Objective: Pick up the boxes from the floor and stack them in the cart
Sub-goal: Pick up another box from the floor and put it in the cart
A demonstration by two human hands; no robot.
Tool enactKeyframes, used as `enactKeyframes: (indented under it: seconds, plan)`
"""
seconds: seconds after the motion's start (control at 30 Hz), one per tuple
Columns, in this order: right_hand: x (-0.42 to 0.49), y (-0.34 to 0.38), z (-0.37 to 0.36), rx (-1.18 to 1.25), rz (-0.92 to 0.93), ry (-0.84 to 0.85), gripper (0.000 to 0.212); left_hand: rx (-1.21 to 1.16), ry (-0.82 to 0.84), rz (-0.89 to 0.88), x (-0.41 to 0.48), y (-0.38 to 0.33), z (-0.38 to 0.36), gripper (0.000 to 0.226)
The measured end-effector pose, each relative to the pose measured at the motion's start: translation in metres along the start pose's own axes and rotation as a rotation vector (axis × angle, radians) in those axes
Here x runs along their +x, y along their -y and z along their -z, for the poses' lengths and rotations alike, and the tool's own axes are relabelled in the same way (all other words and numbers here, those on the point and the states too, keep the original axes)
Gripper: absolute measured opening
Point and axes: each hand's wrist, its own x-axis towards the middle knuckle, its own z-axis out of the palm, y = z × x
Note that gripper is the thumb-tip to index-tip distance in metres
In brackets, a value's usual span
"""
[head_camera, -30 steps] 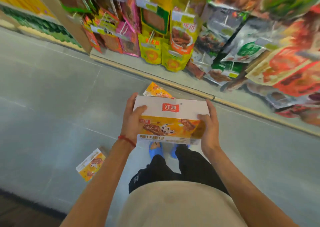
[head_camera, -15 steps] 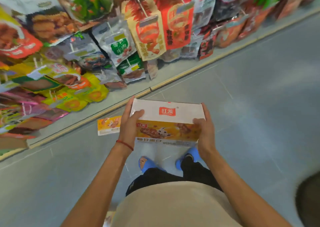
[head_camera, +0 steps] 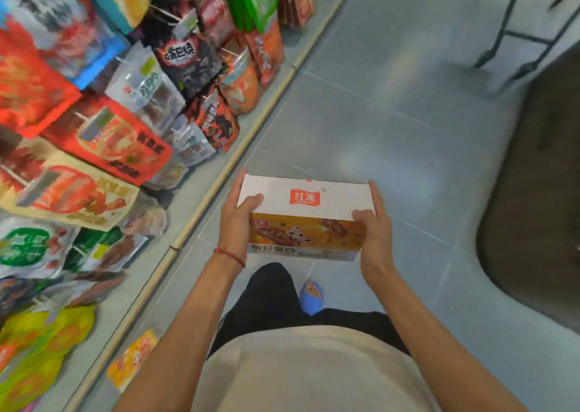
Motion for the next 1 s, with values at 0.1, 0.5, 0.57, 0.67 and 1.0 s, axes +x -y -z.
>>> enactKeyframes:
  seconds: [0.1,0.5,0.57,0.67,1.0]
  plan:
    - [0.045,0.015,0.012,0.051,-0.014,-0.083,0.058,0.070,0.095,0.011,0.049,-0.014,-0.040,0.052]
    - [0.232,0.116,0.030,0.208,-0.064,-0.361,0.056,0.171,0.426,0.058,0.260,-0.125,-0.207,0.057]
    - [0.261,0.131,0.036,0.220,-0.053,-0.396,0.057,0.189,0.453,0.064,0.287,-0.141,-0.237,0.057]
    - [0.308,0.154,0.049,0.239,-0.053,-0.439,0.062,0.201,0.495,0.082,0.326,-0.161,-0.284,0.057]
    - [0.487,0.242,0.136,0.292,0.006,-0.501,0.063,0.295,0.626,0.034,0.452,-0.221,-0.483,0.055]
